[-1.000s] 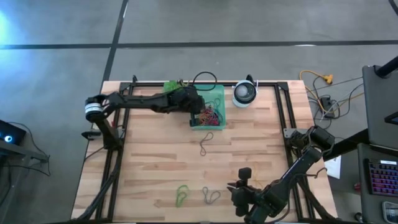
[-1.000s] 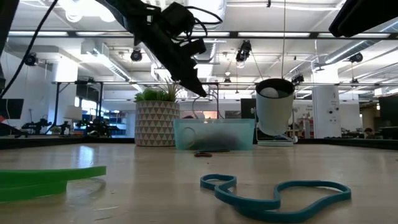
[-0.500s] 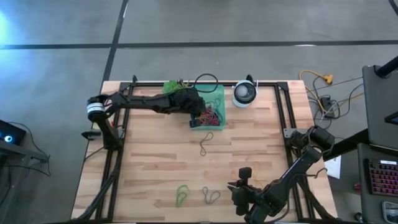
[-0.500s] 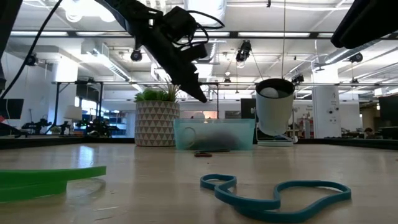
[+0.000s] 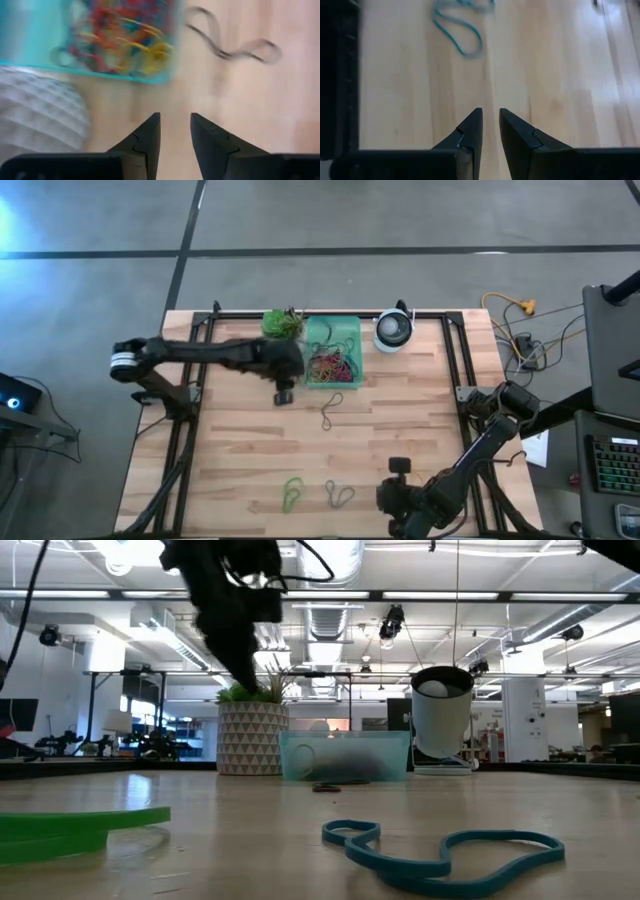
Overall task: Pick and place rubber bands into bin
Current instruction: Put the yellow rubber band into the green bin
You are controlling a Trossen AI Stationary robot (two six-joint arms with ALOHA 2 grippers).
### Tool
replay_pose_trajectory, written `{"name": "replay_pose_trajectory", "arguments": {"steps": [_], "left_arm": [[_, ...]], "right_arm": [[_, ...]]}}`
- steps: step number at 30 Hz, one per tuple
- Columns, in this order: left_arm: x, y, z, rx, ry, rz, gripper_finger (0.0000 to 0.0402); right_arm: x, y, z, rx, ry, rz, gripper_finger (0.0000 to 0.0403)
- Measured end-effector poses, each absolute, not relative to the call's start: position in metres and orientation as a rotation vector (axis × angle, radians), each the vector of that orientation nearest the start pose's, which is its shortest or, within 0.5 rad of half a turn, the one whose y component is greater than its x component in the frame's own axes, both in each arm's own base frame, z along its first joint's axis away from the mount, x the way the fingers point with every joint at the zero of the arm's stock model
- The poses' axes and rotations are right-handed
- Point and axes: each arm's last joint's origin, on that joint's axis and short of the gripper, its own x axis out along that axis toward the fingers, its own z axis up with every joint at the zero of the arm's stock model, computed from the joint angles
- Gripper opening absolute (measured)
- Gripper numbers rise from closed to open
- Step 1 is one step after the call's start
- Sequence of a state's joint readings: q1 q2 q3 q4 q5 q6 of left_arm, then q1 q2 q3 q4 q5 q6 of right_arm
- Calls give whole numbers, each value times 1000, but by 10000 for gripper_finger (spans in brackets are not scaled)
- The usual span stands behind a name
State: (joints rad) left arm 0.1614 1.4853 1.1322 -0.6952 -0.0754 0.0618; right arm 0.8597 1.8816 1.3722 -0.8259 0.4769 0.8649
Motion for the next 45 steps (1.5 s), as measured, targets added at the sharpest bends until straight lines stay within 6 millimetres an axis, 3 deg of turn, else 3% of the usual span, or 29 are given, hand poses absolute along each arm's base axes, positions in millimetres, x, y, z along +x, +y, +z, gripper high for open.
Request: {"name": "replay_pose_trajectory", "arguments": {"steps": [8,12,15,21,28,41,45], "left_arm": [[255,-12,242,32,1001,21,91],[239,-35,228,53,901,-64,91],[227,-45,215,72,847,-115,91],[213,-46,228,49,799,-121,91],[205,-45,240,38,736,-125,91],[205,-46,239,41,740,-131,91],[206,-46,238,41,741,-131,91]], "right_arm": [[239,246,201,79,1152,-477,59],[246,227,200,236,1183,-675,59],[253,218,198,314,1304,-682,60],[261,210,196,396,1408,-676,90],[256,207,189,493,1423,-780,132],[235,199,153,599,1510,-936,164],[234,200,142,647,1498,-904,164]]}}
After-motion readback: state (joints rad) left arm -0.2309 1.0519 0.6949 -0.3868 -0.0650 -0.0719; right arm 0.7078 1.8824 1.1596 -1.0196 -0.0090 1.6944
